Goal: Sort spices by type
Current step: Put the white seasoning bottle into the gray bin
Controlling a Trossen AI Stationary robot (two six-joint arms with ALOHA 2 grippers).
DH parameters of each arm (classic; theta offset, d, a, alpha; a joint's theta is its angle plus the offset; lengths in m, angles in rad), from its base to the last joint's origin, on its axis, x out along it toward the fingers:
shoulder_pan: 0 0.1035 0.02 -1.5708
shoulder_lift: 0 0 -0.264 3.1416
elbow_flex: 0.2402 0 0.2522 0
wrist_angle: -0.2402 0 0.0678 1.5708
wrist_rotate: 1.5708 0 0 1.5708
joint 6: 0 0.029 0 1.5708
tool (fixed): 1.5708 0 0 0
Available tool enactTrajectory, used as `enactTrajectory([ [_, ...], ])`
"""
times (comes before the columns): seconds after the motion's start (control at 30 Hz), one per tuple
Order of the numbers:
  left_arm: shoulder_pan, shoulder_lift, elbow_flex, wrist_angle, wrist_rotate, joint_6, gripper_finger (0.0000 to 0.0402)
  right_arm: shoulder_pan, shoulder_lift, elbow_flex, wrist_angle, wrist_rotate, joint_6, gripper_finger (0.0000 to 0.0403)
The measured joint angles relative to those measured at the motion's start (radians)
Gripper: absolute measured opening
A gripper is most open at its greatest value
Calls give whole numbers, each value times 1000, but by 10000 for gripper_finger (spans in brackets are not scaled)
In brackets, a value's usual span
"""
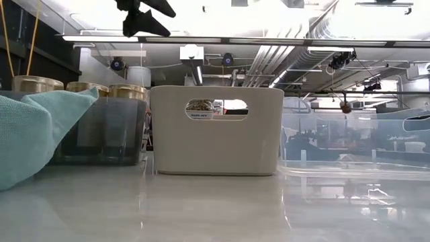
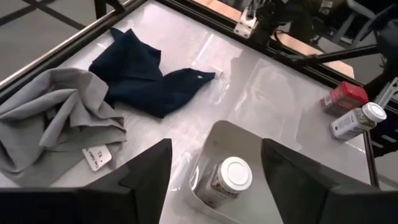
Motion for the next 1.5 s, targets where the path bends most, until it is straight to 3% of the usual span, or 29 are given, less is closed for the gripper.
enactTrajectory([
  [0.23,0,0,0,1,2,-31,239,-10,127,-1,130,35,-147,334],
  [0.4,0,0,0,2,2,-51,239,-14,184,3,103,21,-176,334],
  [1.03,-1,0,0,2,-1,-82,239,-4,193,-2,55,59,-198,334],
  [1.13,-1,0,0,2,-1,-82,239,2,194,-2,128,111,-368,334],
  [1.33,-1,0,0,0,-2,-81,239,20,236,-1,226,256,-1013,334],
  [1.5,-2,0,0,-8,-2,-56,239,20,297,-1,172,254,-1277,334],
])
